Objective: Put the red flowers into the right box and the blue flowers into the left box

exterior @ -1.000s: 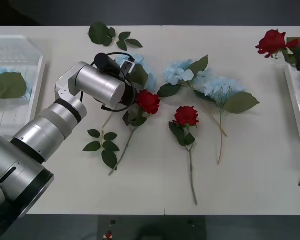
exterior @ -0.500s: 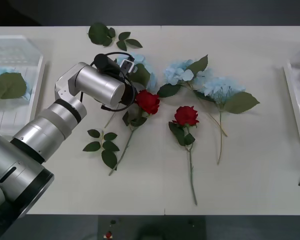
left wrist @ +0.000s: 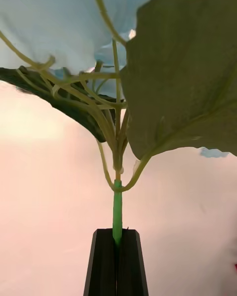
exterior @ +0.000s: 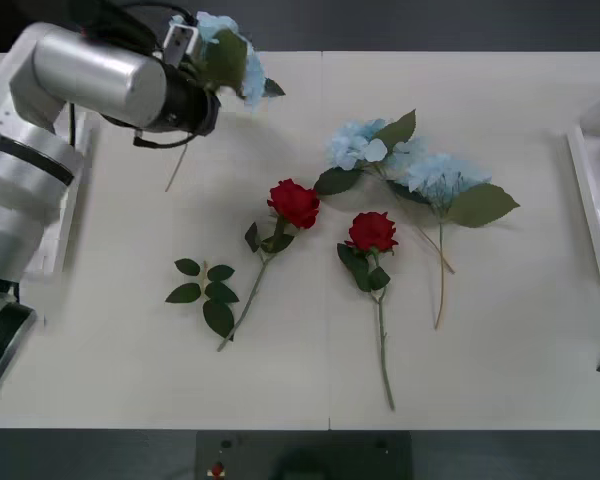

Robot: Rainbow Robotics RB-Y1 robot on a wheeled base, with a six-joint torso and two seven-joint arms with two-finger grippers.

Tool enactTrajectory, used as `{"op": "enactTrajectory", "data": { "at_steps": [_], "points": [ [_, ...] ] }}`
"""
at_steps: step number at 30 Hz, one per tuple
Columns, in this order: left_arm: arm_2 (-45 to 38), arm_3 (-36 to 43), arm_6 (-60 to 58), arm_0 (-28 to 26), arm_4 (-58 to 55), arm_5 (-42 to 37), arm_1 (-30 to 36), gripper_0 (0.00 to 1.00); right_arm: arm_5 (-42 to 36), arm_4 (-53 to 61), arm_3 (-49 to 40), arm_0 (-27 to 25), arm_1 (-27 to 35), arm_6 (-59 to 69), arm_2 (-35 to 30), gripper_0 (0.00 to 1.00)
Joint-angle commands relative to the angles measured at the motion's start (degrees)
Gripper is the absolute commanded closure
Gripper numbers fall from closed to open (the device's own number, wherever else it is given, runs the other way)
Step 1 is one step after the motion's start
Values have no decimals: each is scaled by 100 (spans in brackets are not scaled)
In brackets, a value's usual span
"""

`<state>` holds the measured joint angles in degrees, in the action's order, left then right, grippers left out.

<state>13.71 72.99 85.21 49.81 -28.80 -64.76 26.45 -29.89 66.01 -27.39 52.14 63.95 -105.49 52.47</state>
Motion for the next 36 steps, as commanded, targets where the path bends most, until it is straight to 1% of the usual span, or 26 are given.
{"op": "enactTrajectory", "data": {
  "at_steps": [1, 2, 3, 5, 8, 10, 11, 13, 15, 16, 18, 19, 21, 22, 24, 27, 29, 33, 36],
  "points": [
    [-475, 523, 285, 214, -38, -599, 703, 100, 36, -123, 93, 156, 65, 178, -79, 49],
    [-527, 541, 285, 214, -38, -643, 800, 100, 36, -123, 93, 156, 65, 178, -79, 43],
    [-624, 558, 285, 214, -100, -705, 1002, 100, 36, -123, 93, 156, 74, 143, -88, 30],
    [-703, 550, 294, 205, -337, -705, 1494, 100, -34, -97, 67, 156, 65, 90, -123, 12],
    [-703, 506, 294, 178, -521, -714, 2101, 100, -263, 26, -21, 165, 65, 28, -325, 1],
    [-712, 488, 294, 126, -539, -705, 2399, 100, -526, 185, -205, 156, 118, -16, -474, 0],
    [-756, 479, 277, 73, -539, -705, 2558, 100, -781, 325, -416, 165, 171, -24, -571, 0],
    [-888, 479, 268, -59, -548, -696, 2689, 100, -1133, 563, -750, 165, 294, 11, -677, 0],
    [-1160, 479, 268, -366, -583, -634, 2795, 100, -1678, 1028, -1251, 165, 478, 90, -800, 0],
    [-1222, 479, 285, -463, -601, -599, 2813, 100, -1810, 1169, -1366, 156, 513, 160, -817, 0],
    [-1547, 471, 303, -929, -820, -371, 2892, 100, -2249, 1740, -1919, 156, 707, 477, -826, 0],
    [-1626, 479, 312, -1061, -882, -309, 2918, 99, -2346, 1855, -2077, 165, 742, 565, -826, 0],
    [-1907, 479, 373, -1518, -1128, -28, 2962, 99, -2671, 2285, -2693, 156, 918, 1022, -826, 0],
    [-1960, 479, 400, -1632, -1181, 42, 2971, 99, -2741, 2391, -2842, 156, 953, 1162, -826, 0],
    [-2074, 479, 602, -1992, -1312, 297, 2997, 99, -2987, 2795, -3484, 156, 1093, 1830, -826, 0],
    [-2145, 479, 725, -2318, -1304, 535, 2997, 99, -3119, 3419, -4125, 156, 1216, 2648, -817, 0],
    [-2145, 479, 725, -2476, -1286, 649, 2997, 100, -3198, 3586, -4503, 156, 1269, 2990, -817, 0],
    [-2145, 479, 716, -2669, -1269, 789, 2988, 100, -3295, 3507, -5136, 147, 1296, 3816, -808, 0],
    [-2136, 479, 707, -2740, -1277, 798, 2953, 100, -3251, 3234, -5426, 147, 1146, 4440, -800, 0]
  ]
}}
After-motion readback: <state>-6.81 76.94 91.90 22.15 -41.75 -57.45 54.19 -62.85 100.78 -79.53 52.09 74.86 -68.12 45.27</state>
